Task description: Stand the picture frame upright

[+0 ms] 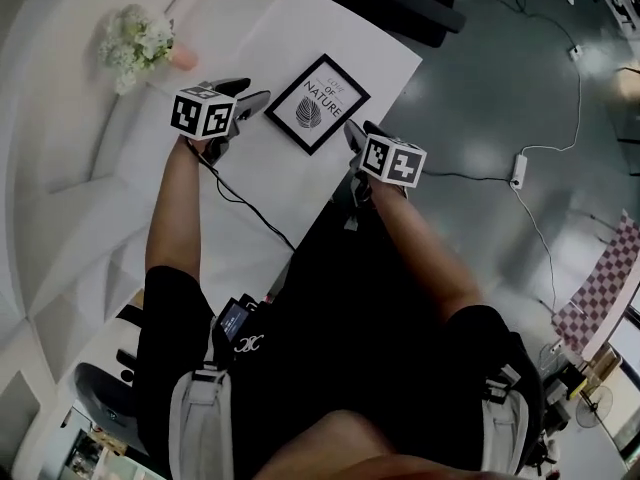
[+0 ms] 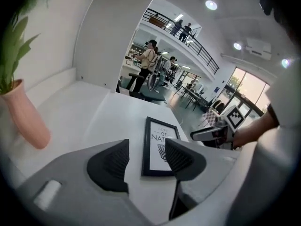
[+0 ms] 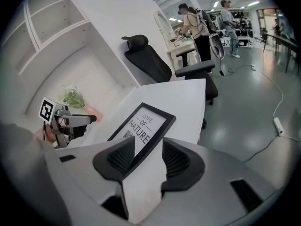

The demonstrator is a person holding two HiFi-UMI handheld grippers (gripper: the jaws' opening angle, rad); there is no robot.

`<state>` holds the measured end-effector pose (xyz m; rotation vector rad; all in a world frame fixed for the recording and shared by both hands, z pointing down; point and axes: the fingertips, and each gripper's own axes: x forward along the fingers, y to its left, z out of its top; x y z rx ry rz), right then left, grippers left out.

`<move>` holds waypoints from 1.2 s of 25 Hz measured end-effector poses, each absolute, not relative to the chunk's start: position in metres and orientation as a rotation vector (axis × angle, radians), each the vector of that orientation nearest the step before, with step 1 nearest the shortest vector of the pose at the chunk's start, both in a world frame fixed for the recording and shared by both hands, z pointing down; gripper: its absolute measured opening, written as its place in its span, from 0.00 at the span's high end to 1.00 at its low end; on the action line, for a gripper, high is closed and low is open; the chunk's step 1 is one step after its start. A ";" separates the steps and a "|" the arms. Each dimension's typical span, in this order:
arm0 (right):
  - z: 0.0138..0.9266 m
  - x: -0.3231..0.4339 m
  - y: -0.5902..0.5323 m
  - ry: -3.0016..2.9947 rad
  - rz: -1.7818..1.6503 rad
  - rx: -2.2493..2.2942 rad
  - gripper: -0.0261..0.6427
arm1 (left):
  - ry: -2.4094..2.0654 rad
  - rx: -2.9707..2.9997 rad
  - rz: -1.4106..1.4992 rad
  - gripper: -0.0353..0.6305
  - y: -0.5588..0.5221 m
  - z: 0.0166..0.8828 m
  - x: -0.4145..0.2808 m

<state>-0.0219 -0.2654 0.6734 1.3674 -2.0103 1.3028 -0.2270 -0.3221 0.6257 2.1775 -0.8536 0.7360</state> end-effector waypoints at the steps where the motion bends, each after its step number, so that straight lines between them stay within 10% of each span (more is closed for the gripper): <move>1: 0.677 -0.023 -0.266 -1.993 1.324 1.372 0.69 | -0.827 2.180 0.733 0.59 -0.325 0.630 -0.227; 30: 0.725 -0.034 -0.286 -1.384 1.466 1.551 0.79 | -0.691 2.208 0.601 0.59 -0.344 0.664 -0.216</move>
